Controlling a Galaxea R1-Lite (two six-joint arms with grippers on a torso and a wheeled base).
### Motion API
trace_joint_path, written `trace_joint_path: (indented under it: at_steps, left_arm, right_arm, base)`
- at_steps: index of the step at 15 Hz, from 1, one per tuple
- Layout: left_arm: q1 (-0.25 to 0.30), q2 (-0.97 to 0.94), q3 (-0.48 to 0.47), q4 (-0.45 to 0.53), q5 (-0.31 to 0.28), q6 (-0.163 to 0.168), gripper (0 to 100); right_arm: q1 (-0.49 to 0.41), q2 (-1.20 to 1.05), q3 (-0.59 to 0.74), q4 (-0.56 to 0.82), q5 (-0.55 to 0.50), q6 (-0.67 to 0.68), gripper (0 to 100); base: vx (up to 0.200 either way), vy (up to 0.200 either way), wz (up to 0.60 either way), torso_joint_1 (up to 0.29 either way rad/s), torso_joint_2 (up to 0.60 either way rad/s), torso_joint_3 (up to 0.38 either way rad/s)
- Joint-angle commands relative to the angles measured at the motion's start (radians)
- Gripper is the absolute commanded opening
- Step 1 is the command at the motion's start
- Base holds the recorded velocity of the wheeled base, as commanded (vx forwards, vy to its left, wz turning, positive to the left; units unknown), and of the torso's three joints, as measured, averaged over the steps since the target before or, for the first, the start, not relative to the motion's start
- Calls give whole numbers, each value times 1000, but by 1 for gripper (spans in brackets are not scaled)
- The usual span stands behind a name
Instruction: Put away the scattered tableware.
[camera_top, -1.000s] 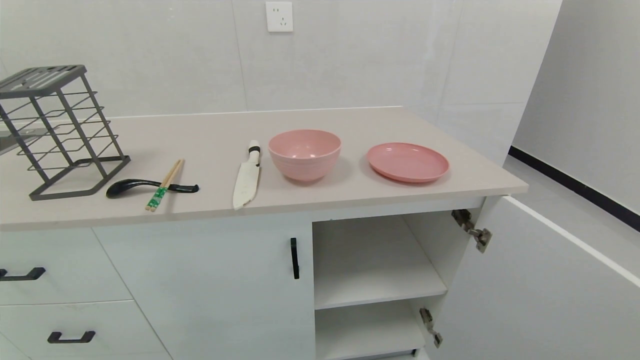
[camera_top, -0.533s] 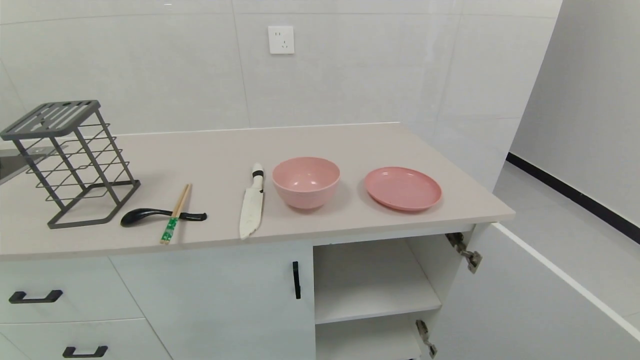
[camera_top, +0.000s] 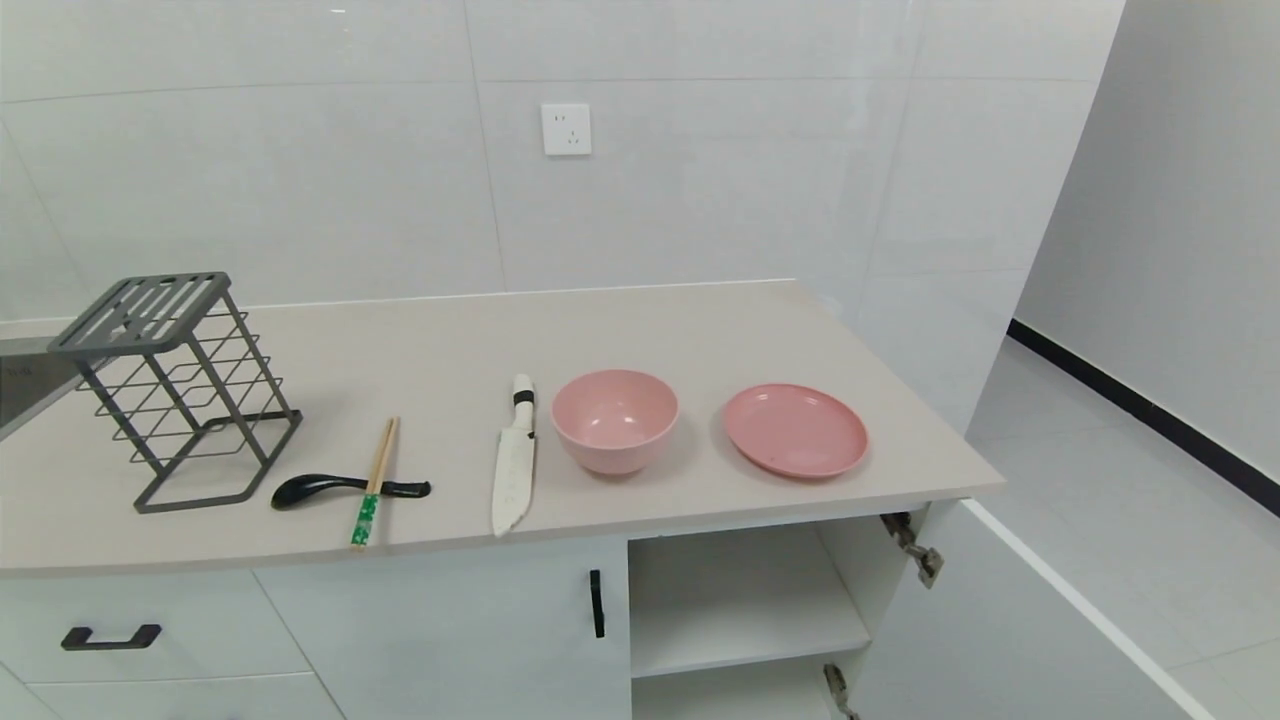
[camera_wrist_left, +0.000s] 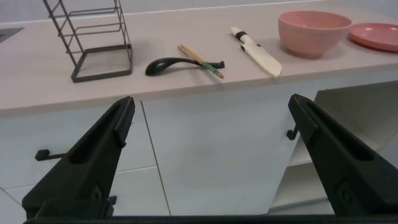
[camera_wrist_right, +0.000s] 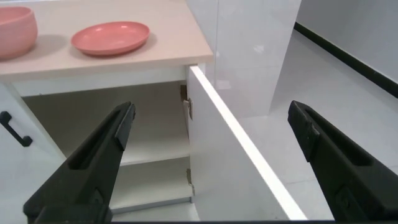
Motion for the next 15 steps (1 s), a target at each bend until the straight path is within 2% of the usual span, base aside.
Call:
trace_joint_path:
  at_steps: [1,5,8,10,13,15]
  left_arm:
    - [0,2,0,0,0,1,100]
    - [0,0,0,0,-6,-2,100]
    - [0,2,0,0,-4,-8,100]
    - [0,2,0,0,-6,-5,100]
    - [0,0,0,0,-6,-5,100]
    - [0,2,0,0,-4,-5,100]
  right_arm:
    - [0,0,0,0,0,0,100]
    - [0,0,0,0,0,1,100]
    - [0,0,0,0,0,1,100]
    - [0,0,0,0,0,3,100]
    - [0,0,0,0,0,3,100]
    - [0,0,0,0,0,3,100]
  base:
    - [0,0,0,212,-554,-330]
    - [0,0,0,214,-539,-321]
    - [0,0,0,74,-154,-93]
    - [0,200,0,17,-36,-27]
    - [200,200,0,4,-4,-4]
    - [0,0,0,0,0,0]
